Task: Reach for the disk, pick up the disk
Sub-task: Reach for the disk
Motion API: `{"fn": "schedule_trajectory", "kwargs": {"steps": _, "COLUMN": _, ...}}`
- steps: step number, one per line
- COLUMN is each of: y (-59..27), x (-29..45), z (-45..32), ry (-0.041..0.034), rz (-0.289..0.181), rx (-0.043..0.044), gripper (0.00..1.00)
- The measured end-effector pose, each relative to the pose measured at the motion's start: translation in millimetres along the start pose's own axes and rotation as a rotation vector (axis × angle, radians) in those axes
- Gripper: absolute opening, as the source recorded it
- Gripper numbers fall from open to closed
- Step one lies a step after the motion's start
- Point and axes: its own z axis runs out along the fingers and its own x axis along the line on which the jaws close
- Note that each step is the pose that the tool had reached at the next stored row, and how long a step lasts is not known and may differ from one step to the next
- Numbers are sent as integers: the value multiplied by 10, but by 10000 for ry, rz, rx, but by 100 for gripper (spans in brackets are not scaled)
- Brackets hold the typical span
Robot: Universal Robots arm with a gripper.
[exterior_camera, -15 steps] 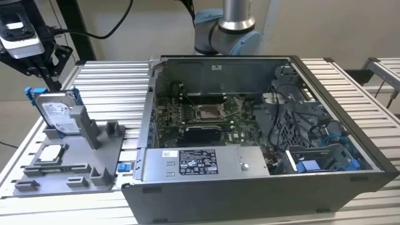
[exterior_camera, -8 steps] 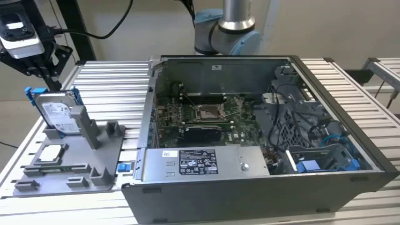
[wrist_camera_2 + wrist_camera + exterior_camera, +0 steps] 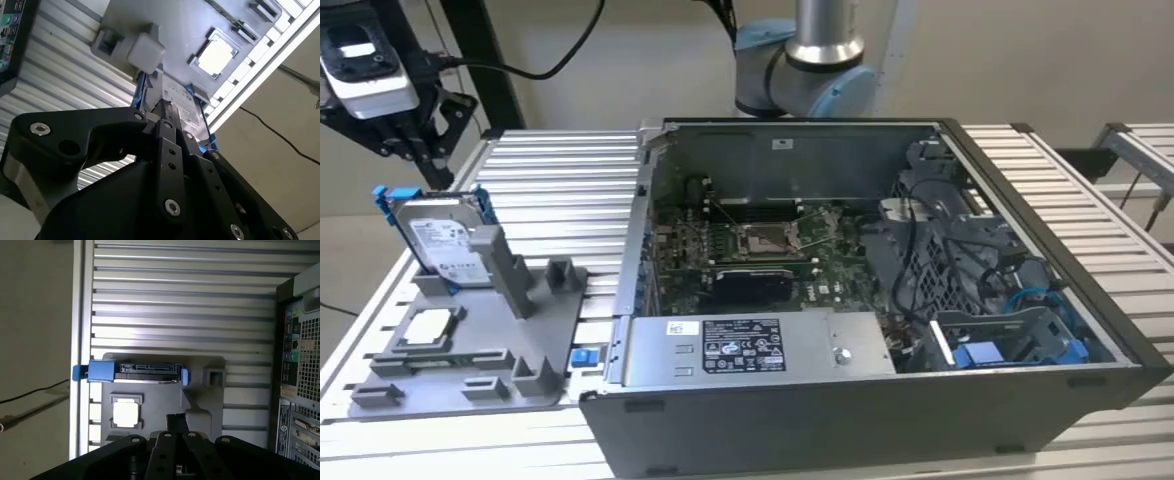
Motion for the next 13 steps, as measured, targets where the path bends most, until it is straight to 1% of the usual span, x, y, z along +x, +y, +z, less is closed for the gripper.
{"fn": "schedule_trajectory", "kwargs": {"steps": 2, "y": 74, "x": 23, "z": 6, "ry": -1, "rz": -1, "rx": -1, "gripper": 0}}
{"fn": "schedule_trajectory", "kwargs": {"steps": 3, "y": 106, "x": 46, "z": 8, "ry": 0, "rz": 0, "rx": 0, "gripper": 0}}
{"fn": "schedule_trajectory", "kwargs": {"steps": 5, "y": 156, "x": 116, "z": 13, "ry": 2, "rz": -1, "rx": 1, "gripper": 0}}
{"fn": "schedule_trajectory", "kwargs": {"steps": 13, "y": 247, "x": 461, "z": 37, "ry": 9, "rz": 0, "rx": -1, "gripper": 0}}
